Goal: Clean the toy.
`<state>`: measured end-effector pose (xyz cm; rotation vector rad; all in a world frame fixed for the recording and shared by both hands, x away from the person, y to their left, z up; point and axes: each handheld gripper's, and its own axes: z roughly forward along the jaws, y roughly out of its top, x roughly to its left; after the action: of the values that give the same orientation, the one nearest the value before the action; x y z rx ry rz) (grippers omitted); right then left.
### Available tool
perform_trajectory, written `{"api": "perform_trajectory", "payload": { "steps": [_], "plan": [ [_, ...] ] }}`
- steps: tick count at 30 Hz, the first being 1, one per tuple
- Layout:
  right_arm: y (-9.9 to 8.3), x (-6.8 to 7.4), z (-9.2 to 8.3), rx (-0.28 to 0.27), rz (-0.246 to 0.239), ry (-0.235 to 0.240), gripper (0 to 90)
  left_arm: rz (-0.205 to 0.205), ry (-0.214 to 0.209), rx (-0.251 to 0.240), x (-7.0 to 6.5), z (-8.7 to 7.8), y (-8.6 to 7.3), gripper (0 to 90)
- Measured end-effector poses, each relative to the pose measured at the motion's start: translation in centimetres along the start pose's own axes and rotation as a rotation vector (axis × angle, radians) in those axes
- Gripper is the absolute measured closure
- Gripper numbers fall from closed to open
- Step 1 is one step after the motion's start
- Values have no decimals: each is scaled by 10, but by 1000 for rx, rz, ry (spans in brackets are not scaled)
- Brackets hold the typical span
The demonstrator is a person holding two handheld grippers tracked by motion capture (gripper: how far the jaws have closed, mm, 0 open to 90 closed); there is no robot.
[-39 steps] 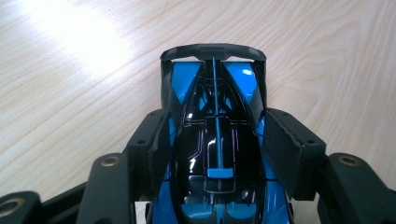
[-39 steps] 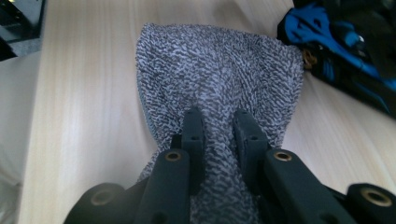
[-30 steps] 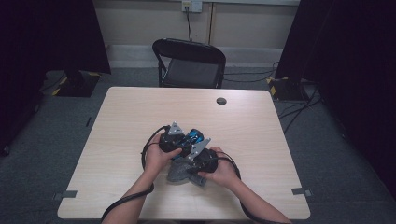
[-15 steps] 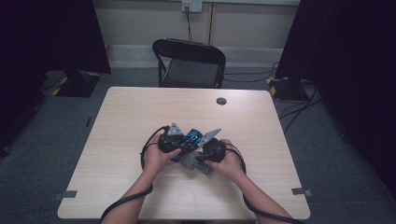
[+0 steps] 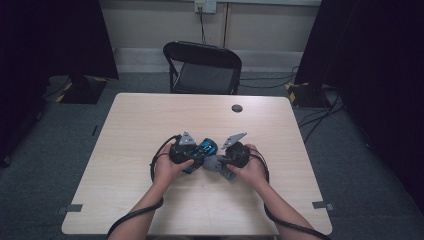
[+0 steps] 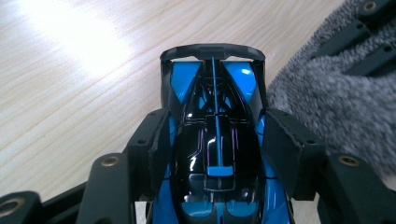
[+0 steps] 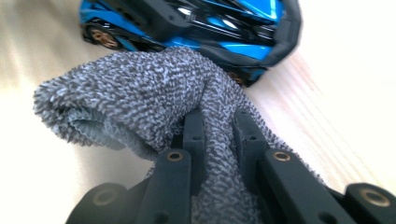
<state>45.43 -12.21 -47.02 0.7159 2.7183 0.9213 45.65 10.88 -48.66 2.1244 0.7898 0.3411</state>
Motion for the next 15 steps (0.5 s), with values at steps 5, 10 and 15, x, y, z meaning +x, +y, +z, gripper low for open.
{"api": "perform_trajectory", "payload": {
  "steps": [5,10,15],
  "plan": [
    [-1,-7,-3,9,18,-23,781,4,1,4,0,0,0,422],
    [-5,-12,-4,1,40,-39,781,2,0,1,0,0,0,422],
    [-8,-20,-6,-1,69,-56,780,1,1,2,0,0,0,422]
  ]
}}
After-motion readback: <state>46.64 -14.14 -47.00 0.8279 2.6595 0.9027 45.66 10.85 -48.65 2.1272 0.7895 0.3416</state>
